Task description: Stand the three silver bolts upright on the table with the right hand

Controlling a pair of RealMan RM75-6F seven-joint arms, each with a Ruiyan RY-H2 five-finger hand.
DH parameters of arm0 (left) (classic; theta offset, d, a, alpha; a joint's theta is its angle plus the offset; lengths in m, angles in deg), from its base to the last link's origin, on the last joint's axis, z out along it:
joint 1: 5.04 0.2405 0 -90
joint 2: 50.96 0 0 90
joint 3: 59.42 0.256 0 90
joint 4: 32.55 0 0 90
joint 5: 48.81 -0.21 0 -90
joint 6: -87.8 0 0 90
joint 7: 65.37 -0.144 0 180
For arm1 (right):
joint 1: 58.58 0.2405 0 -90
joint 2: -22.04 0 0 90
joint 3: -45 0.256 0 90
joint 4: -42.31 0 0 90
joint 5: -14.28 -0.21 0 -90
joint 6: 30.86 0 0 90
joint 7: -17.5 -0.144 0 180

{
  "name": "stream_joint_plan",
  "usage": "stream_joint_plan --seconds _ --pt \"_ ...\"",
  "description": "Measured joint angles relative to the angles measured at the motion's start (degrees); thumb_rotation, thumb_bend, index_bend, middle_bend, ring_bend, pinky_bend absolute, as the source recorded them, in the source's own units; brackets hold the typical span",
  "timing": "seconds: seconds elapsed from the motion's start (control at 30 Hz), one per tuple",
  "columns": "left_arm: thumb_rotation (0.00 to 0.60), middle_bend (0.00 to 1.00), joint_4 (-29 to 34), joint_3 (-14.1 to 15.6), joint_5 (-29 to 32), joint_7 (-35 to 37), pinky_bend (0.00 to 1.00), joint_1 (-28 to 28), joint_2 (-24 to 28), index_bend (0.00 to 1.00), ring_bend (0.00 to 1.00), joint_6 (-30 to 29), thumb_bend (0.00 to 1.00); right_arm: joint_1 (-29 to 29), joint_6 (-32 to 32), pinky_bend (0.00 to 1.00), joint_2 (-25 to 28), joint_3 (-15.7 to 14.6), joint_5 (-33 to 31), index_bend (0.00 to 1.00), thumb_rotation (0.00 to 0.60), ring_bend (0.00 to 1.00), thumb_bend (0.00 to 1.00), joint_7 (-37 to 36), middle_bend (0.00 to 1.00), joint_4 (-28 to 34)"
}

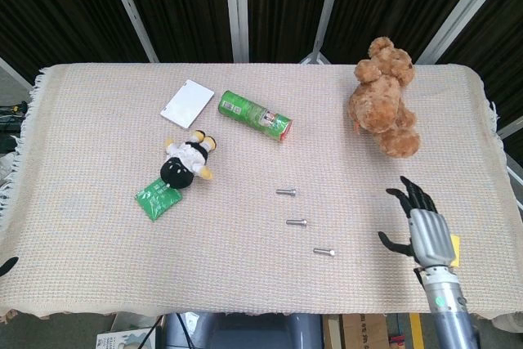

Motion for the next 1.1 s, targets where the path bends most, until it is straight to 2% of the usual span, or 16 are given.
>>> stream_joint_plan --seconds 0.17,0.37,0.53,0.77,1.1 --pt "0.6 0.06 -0.2 -0.4 1.2 0.9 0.1 0.0 0.3 0.11 0.03 0.3 0.09 9.0 1.0 0.11 -9.8 4.3 -11.9 0.26 0.6 0.04 0.25 13.4 0.0 -0.2" --pt "0.6 0.05 -0.5 -0.7 2.0 2.0 0.1 -0.4 0.5 0.11 0.03 1.5 0.09 17.8 0.0 0.11 -19.8 8.3 -20.1 0.31 0.6 0.04 0.25 22.8 0.0 -4.3" --pt "0.6 0.05 -0.6 -0.8 2.6 2.4 0.1 -0.6 0.6 0.11 0.03 2.2 0.09 22.2 -1.0 0.11 -25.0 10.4 -23.8 0.35 0.6 0.04 0.25 25.7 0.0 -9.6" --pt "0.6 0.05 -0.9 -0.9 2.8 3.6 0.1 -0.5 1.0 0.11 0.03 2.3 0.09 28.1 -1.6 0.11 -32.4 13.1 -29.1 0.39 0.6 0.04 0.25 29.0 0.0 -20.7" --pt "0.6 0.05 -0.9 -1.2 3.6 5.2 0.1 -0.1 1.4 0.11 0.03 2.1 0.09 31.5 -0.3 0.11 -36.5 14.5 -33.0 0.46 0.6 0.05 0.25 29.0 0.0 -29.6"
